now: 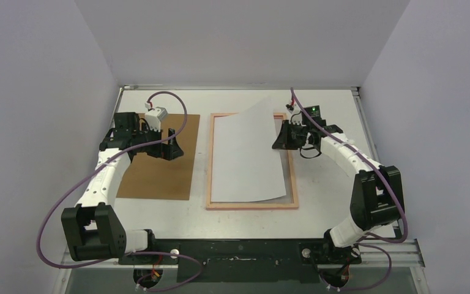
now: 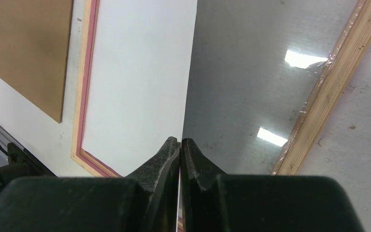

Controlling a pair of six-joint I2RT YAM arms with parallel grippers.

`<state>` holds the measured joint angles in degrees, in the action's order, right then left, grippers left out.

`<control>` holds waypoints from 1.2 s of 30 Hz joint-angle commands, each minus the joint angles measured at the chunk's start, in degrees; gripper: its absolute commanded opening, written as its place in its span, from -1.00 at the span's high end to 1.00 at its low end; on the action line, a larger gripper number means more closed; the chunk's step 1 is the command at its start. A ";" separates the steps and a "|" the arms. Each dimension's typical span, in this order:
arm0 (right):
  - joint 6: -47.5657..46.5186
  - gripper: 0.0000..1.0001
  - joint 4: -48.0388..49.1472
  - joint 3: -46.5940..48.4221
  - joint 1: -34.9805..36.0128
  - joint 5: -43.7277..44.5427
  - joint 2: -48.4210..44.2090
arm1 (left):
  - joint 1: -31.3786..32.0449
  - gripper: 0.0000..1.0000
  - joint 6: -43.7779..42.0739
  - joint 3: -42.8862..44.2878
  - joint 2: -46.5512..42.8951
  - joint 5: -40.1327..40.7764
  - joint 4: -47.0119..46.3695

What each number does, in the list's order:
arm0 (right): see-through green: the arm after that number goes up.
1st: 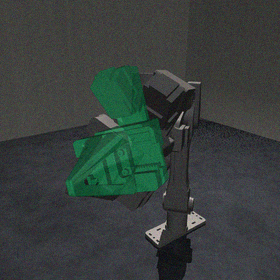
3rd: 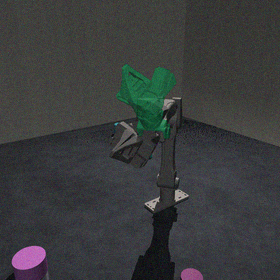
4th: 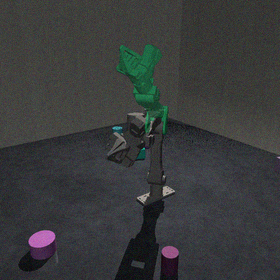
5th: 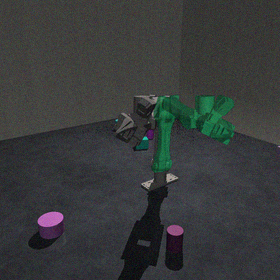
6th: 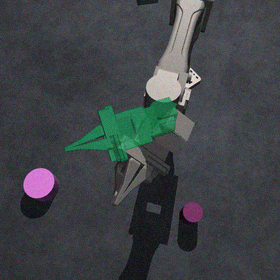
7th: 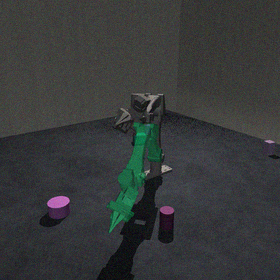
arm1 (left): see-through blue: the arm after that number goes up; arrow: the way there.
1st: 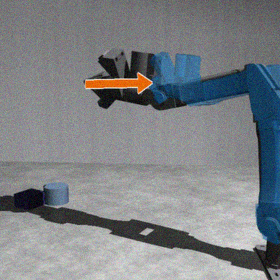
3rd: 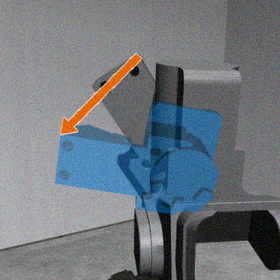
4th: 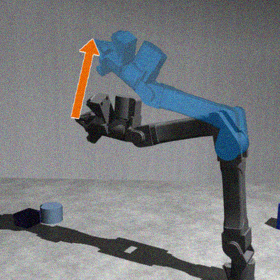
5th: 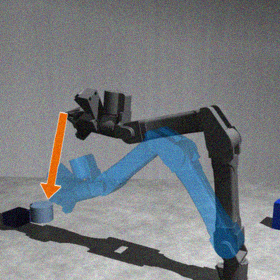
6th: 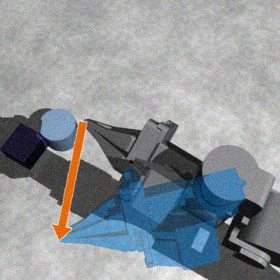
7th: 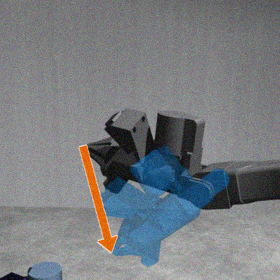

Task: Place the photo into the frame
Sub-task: Turn over the photo from the photo frame.

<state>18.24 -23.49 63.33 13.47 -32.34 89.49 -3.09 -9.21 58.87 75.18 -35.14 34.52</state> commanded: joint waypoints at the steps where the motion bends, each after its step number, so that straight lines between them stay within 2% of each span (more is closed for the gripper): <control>1: -0.27 0.89 3.19 0.19 -0.20 0.37 0.55 | 0.26 -0.93 -0.53 2.53 0.06 -0.44 -0.04; 5: -0.13 0.85 2.84 0.30 -0.12 1.23 1.52 | 0.21 -0.93 -0.63 2.88 -0.01 -0.20 0.39; 8: -0.13 0.64 2.66 0.00 -0.03 3.18 1.65 | 0.20 -0.93 -1.20 2.75 -0.33 -0.09 0.61; 9: -0.07 0.51 2.66 -0.12 -0.02 3.75 1.65 | 0.19 -0.93 -1.31 2.63 -0.43 -0.08 0.63; 12: 0.14 -0.15 2.57 -0.39 0.10 5.38 1.41 | 0.22 -0.93 -1.46 2.64 -0.20 -0.11 1.02; 13: 0.09 -0.44 2.46 -0.42 0.26 5.96 1.27 | 0.19 -0.93 -1.59 2.82 0.06 -0.02 1.34; 14: 0.07 -0.92 2.23 -0.26 0.38 6.84 1.25 | 0.19 -0.93 -1.78 3.09 0.20 -0.02 1.60; 16: -0.04 -0.80 1.56 0.21 0.54 8.28 0.96 | 0.19 -0.93 -2.10 3.42 0.32 0.21 1.86; 22: -0.76 -0.79 -2.45 3.30 0.83 14.66 0.35 | 0.13 -0.93 -2.31 5.00 0.42 0.59 2.83; 28: 1.68 -0.80 -6.67 7.27 3.24 24.95 -2.96 | -2.06 -0.93 -0.73 7.88 1.29 2.18 3.29; 32: 3.28 -0.80 -6.53 11.33 13.90 36.75 -4.80 | -7.48 -0.93 -0.99 12.61 4.13 3.39 5.02; 36: 7.21 -0.80 -2.39 14.19 25.21 40.70 -3.16 | -14.19 -0.93 -5.63 17.90 7.92 6.29 8.27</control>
<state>21.39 -30.06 73.78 29.45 0.08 88.23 -11.88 -11.11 70.96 80.58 -32.71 40.16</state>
